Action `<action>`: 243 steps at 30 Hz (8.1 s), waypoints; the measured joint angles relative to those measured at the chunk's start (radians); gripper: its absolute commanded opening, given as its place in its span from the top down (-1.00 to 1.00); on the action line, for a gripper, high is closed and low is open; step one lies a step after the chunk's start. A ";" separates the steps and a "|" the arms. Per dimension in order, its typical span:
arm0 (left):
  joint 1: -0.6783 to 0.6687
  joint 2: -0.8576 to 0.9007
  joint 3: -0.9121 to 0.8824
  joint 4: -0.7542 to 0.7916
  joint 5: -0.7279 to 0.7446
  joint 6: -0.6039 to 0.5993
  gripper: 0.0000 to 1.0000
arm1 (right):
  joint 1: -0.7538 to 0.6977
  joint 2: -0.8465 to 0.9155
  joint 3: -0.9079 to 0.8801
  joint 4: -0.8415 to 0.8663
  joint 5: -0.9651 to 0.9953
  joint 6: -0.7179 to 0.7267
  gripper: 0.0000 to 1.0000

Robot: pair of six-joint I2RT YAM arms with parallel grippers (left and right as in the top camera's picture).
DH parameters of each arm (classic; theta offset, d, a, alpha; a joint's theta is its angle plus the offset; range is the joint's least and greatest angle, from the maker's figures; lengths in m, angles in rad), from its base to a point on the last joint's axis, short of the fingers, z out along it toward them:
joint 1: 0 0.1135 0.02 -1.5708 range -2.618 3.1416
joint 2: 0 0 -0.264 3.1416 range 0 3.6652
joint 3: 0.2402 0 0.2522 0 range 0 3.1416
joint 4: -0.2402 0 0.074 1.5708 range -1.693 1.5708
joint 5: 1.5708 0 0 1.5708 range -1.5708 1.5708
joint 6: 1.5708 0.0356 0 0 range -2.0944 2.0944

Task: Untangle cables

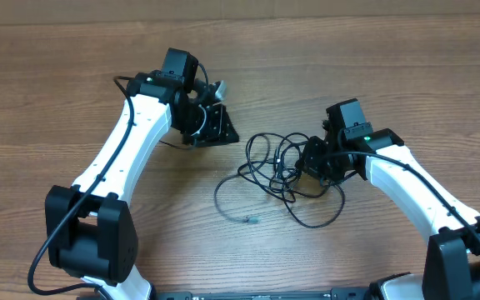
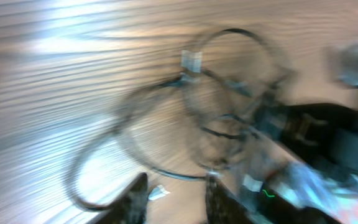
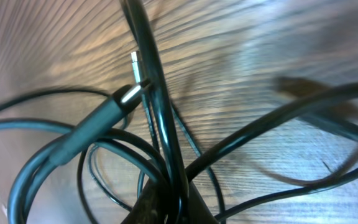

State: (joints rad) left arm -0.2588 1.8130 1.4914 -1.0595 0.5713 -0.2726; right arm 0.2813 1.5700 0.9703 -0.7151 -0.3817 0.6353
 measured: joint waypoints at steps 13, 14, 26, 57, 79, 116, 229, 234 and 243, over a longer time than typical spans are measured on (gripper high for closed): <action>-0.003 0.000 0.000 0.008 0.193 0.163 0.33 | 0.015 0.000 0.000 0.117 -0.173 -0.232 0.92; -0.003 0.000 0.000 0.011 0.223 0.180 0.33 | 0.017 0.000 0.000 0.116 -0.163 -0.226 0.92; -0.012 0.000 0.000 0.100 0.362 0.208 0.35 | 0.023 0.000 0.000 0.139 -0.148 -0.214 0.93; -0.121 0.000 0.000 0.069 0.233 0.118 0.92 | 0.022 0.000 -0.001 0.199 -0.375 -0.298 0.92; -0.121 0.000 0.000 -0.067 -0.011 0.068 0.46 | 0.023 0.000 -0.001 0.182 -0.293 -0.295 0.92; -0.272 0.000 0.000 -0.009 -0.222 -0.156 0.49 | 0.023 0.000 -0.001 0.182 -0.291 -0.295 0.92; -0.108 -0.057 0.068 -0.069 -0.262 -0.151 0.64 | 0.023 0.000 -0.001 0.168 -0.347 -0.324 0.92; -0.108 -0.057 0.068 -0.074 -0.240 -0.139 0.63 | 0.023 0.002 0.023 0.109 -0.392 -0.401 0.92; -0.108 -0.057 0.068 -0.084 -0.234 -0.135 0.63 | 0.025 0.012 0.431 -0.218 -0.300 -0.499 0.92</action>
State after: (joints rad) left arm -0.3672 1.7557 1.5597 -1.1439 0.3370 -0.4080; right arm 0.3065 1.5818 1.4010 -0.9333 -0.6815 0.1364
